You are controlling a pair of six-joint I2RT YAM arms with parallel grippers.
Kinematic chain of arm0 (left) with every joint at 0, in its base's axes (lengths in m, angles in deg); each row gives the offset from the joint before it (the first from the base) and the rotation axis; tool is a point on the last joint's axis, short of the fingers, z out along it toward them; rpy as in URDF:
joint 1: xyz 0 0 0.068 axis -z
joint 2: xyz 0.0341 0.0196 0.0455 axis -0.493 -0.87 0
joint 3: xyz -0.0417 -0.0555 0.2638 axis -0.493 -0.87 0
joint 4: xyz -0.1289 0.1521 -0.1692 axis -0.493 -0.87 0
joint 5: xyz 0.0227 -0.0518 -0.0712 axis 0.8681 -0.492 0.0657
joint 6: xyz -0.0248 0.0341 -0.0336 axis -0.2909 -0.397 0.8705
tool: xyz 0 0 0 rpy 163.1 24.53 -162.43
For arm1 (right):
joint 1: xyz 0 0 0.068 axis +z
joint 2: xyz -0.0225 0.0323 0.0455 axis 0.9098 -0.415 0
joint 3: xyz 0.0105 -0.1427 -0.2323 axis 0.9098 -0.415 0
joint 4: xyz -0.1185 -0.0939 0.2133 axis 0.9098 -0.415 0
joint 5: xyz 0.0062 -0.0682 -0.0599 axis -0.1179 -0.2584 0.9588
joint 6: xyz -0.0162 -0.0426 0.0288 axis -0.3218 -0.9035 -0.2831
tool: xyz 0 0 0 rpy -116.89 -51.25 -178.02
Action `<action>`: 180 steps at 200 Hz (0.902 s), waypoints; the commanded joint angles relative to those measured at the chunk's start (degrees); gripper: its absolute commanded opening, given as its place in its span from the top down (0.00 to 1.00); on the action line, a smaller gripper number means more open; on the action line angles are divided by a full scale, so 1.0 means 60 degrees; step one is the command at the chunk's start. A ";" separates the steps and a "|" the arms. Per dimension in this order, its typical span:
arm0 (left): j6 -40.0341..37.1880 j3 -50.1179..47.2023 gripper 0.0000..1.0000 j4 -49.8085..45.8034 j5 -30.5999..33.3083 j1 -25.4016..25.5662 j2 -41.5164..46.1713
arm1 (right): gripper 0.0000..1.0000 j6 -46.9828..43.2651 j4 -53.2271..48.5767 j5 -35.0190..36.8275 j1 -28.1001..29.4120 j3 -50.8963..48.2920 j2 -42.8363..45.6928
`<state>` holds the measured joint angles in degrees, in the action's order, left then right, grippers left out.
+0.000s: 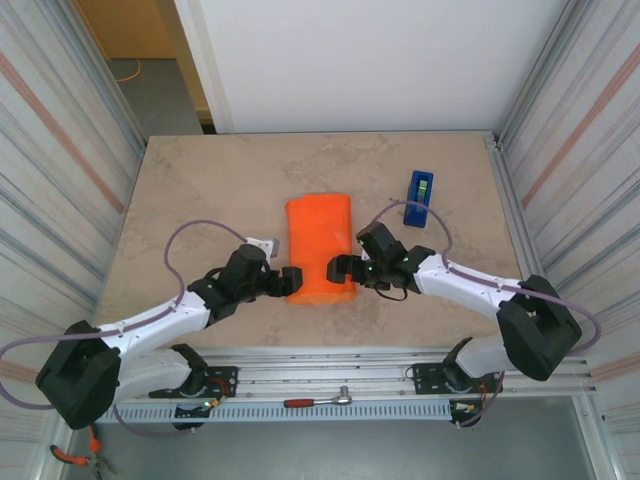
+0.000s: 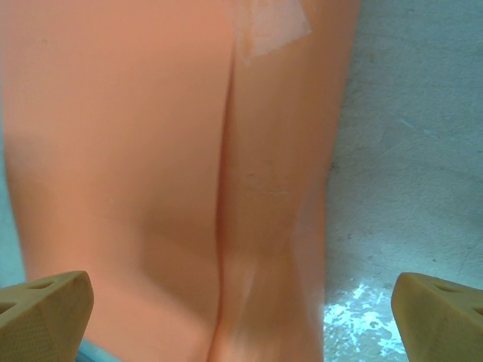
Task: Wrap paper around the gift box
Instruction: Fold the third fold of the wrapping paper on the gift box.
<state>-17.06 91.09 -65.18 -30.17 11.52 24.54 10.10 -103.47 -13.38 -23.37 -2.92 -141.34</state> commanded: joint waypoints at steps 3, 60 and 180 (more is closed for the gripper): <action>-0.0218 -0.0182 0.19 0.0390 0.0634 0.0176 -0.0176 | 0.00 -0.0278 -0.0049 0.0403 0.0047 0.0167 -0.0407; -0.0150 -0.0168 0.21 0.1368 0.1838 0.0935 -0.1676 | 0.02 -0.0220 0.0252 0.0521 0.0041 0.0192 -0.1032; 0.0250 0.0409 0.23 0.1793 0.2889 0.1401 -0.3481 | 0.14 -0.0037 0.0358 0.1259 0.0090 0.0158 -0.1046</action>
<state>-16.57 92.40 -56.00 -14.48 19.67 4.89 9.92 -102.31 -8.99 -23.24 -2.90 -144.73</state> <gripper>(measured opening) 0.773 0.891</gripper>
